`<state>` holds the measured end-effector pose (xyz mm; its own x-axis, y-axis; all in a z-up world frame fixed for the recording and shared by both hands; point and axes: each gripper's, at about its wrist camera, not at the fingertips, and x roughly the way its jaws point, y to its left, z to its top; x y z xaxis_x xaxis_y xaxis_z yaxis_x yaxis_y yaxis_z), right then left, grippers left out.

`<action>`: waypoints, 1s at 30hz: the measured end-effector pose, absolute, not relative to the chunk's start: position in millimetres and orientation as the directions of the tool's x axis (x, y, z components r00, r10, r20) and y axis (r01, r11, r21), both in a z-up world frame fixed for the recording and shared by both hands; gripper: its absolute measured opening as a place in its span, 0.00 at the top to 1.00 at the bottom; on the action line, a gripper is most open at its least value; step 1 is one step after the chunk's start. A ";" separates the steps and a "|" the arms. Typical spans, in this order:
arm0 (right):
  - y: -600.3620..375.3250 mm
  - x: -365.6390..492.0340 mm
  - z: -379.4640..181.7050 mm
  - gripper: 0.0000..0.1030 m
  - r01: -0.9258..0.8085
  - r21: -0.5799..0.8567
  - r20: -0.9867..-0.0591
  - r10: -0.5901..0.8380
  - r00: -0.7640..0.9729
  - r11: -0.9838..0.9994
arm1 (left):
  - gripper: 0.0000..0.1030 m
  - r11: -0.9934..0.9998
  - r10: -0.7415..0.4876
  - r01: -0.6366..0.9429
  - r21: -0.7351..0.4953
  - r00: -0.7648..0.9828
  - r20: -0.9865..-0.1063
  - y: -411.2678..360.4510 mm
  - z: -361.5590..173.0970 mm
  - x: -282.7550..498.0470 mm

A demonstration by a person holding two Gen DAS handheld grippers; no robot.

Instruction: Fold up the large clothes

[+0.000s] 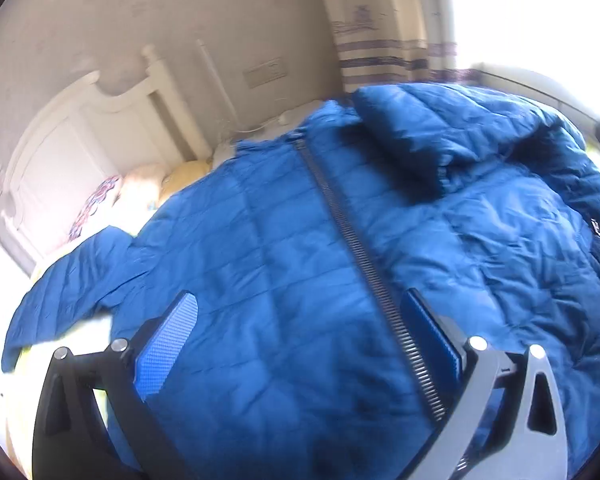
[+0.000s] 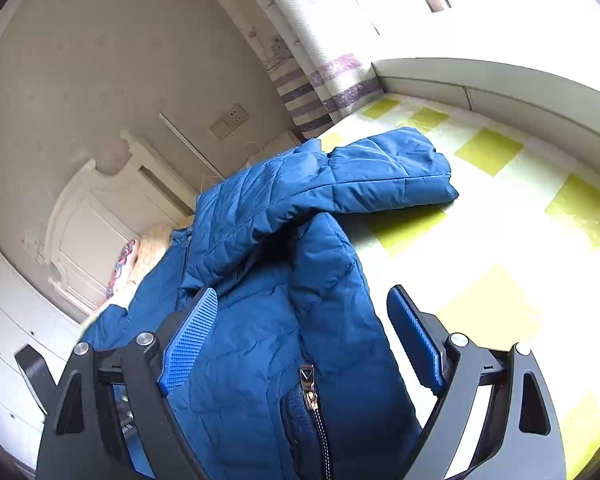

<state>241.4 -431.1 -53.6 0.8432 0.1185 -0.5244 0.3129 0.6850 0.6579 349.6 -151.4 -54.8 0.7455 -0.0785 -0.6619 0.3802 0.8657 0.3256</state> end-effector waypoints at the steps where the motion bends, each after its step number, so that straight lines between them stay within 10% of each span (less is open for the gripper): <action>1: -442.0 251.2 -55.8 0.18 0.324 0.683 -0.529 0.137 0.838 0.655 | 0.02 0.854 -0.097 0.414 0.315 0.722 -0.685 -166.8 -62.0 350.3; 5: -474.4 286.7 -72.3 0.18 0.384 0.758 -0.544 0.188 0.818 0.527 | 0.02 0.826 -0.043 0.406 0.391 0.737 -0.675 -190.4 -77.4 349.2; 9: -484.5 318.4 -80.2 0.24 0.426 0.757 -0.564 0.167 0.809 0.496 | 0.02 0.893 -0.124 0.404 0.200 0.647 -0.752 -164.7 -79.9 369.4; 13: -463.6 332.0 -47.7 0.67 0.408 0.642 -0.569 0.046 0.821 0.649 | 0.02 0.941 -0.178 0.334 0.048 0.610 -0.772 -136.2 -80.4 380.9; 15: -432.6 337.8 -16.9 0.72 0.347 0.527 -0.527 -0.022 0.850 0.776 | 0.02 0.949 -0.202 0.314 0.003 0.616 -0.761 -125.8 -77.9 380.7; 21: -279.5 368.5 19.6 0.72 -0.212 0.160 -0.555 0.266 0.788 0.964 | 0.02 0.980 -0.196 0.146 -0.132 0.659 -0.726 -81.9 -72.8 384.1; 23: -252.1 373.0 12.7 0.55 -0.249 0.081 -0.603 0.246 0.759 0.965 | 0.02 0.975 -0.212 0.099 -0.197 0.664 -0.717 -65.0 -73.4 385.2; 25: -255.6 367.5 9.5 0.30 -0.212 0.152 -0.591 0.261 0.763 0.965 | 0.03 0.971 -0.222 0.083 -0.225 0.668 -0.711 -57.6 -73.3 384.5; 30: -319.9 320.7 -1.0 0.29 -0.010 0.387 -0.511 0.223 0.830 0.922 | 0.02 0.976 -0.206 0.084 -0.203 0.666 -0.717 -60.8 -71.9 384.9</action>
